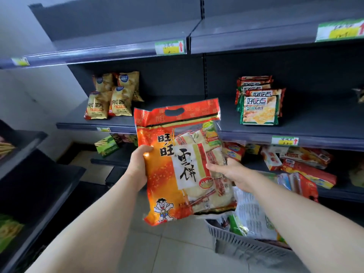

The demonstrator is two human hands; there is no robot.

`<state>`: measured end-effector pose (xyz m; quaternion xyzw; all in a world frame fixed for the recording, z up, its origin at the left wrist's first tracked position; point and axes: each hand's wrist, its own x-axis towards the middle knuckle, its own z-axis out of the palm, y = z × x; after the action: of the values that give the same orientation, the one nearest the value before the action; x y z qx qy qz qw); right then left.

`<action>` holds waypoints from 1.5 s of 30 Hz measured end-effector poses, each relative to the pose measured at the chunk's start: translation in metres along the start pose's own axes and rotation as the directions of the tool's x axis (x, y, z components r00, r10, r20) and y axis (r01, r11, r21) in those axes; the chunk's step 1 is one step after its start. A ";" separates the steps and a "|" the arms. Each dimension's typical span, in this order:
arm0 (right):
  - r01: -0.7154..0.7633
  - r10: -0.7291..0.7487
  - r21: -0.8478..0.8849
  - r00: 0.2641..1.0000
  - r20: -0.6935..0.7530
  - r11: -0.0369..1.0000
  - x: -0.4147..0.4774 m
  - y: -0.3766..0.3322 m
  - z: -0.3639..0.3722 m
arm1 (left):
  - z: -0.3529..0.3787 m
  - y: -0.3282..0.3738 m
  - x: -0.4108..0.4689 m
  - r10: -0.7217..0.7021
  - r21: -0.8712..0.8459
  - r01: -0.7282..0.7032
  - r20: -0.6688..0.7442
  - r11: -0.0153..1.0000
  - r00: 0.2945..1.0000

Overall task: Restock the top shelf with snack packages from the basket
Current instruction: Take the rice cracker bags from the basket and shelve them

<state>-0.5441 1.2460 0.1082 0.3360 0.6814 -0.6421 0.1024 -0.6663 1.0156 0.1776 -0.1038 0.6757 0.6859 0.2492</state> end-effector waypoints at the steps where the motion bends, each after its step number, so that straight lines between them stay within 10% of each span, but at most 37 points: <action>1: 0.039 -0.039 0.050 0.999 0.005 0.998 -0.002 -0.001 0.011 | -0.009 0.004 0.001 -0.004 -0.001 0.004 -0.002 1.000 1.000; 18: 0.456 -0.377 0.332 0.884 -0.277 0.826 -0.085 -0.164 0.230 | -0.235 0.097 -0.016 0.232 0.240 -0.244 0.078 0.940 0.970; 35: 0.691 -0.729 -0.282 0.519 -0.447 0.665 -0.029 -0.366 0.341 | -0.317 0.272 0.062 0.593 0.139 -0.576 -0.186 0.805 0.784; 45: 0.811 -0.802 -0.185 0.463 -0.376 0.555 0.067 -0.528 0.347 | -0.300 0.435 0.155 0.691 0.178 -0.677 -0.330 0.714 0.643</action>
<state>-1.0075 0.9666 0.4421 0.1048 0.7568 -0.5322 -0.3648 -1.0668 0.7694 0.4643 0.0354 0.7118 0.6831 -0.1596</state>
